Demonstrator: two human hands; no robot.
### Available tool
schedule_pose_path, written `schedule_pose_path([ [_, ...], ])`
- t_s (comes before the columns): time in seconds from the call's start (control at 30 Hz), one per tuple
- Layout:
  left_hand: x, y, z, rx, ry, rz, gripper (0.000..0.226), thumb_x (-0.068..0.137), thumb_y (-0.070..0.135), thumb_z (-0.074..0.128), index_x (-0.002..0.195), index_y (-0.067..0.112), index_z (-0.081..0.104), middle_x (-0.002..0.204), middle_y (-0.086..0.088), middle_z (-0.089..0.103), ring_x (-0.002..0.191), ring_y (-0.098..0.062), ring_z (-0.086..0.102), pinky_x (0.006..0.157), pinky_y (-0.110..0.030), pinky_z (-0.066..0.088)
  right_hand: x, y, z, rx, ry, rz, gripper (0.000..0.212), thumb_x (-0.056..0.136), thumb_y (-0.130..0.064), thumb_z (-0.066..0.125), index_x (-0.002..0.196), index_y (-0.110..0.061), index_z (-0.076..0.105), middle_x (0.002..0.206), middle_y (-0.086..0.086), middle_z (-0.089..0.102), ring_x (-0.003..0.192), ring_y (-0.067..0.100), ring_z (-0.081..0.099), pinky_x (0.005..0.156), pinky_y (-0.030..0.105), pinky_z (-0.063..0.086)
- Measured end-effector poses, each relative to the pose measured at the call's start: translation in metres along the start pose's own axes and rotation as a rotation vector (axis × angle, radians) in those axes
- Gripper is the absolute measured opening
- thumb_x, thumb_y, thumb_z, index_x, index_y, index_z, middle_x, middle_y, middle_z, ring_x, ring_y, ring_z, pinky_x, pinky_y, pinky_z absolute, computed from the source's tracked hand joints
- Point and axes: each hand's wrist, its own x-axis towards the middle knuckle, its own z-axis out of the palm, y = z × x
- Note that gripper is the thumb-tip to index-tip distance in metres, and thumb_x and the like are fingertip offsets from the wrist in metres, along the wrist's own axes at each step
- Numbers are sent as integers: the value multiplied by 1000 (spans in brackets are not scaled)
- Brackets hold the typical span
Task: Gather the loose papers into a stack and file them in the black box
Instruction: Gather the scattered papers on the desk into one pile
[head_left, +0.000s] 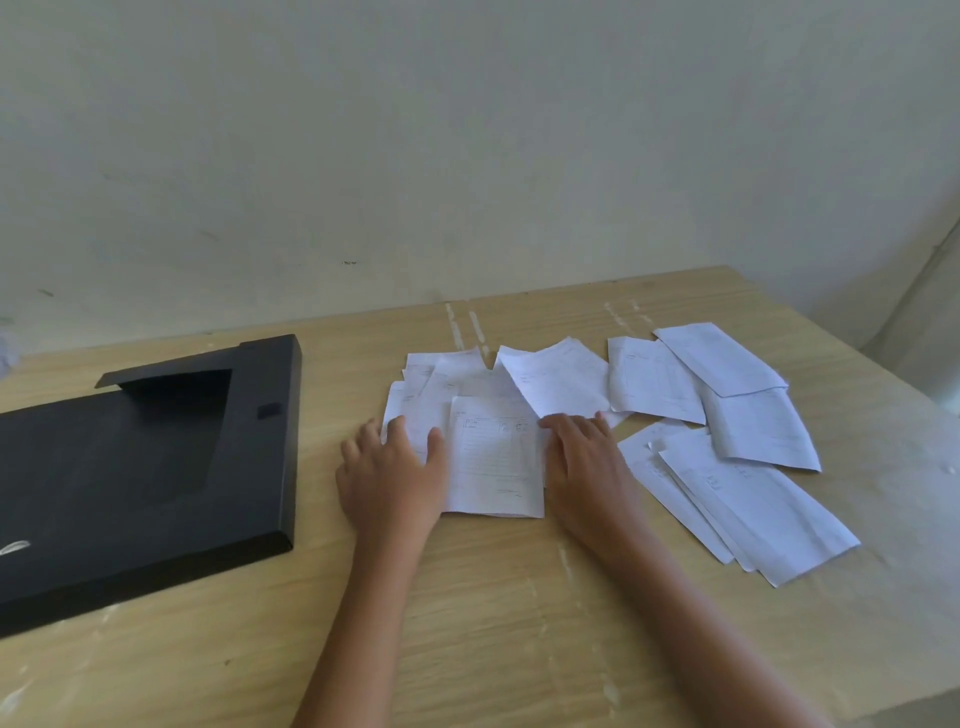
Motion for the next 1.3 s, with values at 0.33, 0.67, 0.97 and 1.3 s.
schedule_pose_path([
  [0.33, 9, 1, 12, 113, -8, 148, 74, 79, 81, 41, 136, 36, 57, 139, -4, 51, 130, -28, 40, 108, -52, 30, 13, 8, 3, -86, -8, 69, 33, 100, -25, 38, 118, -20, 65, 126, -2, 56, 122, 20, 40, 97, 36, 44],
  [0.67, 16, 10, 19, 52, -31, 70, 62, 87, 79, 33, 135, 45, 52, 147, -7, 42, 143, -34, 25, 113, -64, 20, 104, 28, -4, -426, -271, 138, 64, 98, -53, 37, 144, -9, 41, 151, 20, 41, 152, 33, 10, 124, 44, 1],
  [0.97, 21, 10, 12, -109, -45, 123, 51, 91, 61, 51, 135, 35, 52, 139, 7, 53, 141, -21, 33, 114, -70, 9, 86, -10, 18, -250, -196, 105, 71, 88, -66, 50, 136, -13, 47, 132, 13, 50, 126, 32, 46, 117, 43, 23],
  [1.3, 24, 9, 15, -76, -102, 109, 73, 93, 65, 38, 147, 16, 38, 150, -2, 42, 151, -26, 18, 119, -64, 6, 68, -19, 15, -91, -133, 249, 50, 99, -42, 42, 134, -7, 49, 130, 15, 56, 127, 34, 40, 107, 43, 35],
])
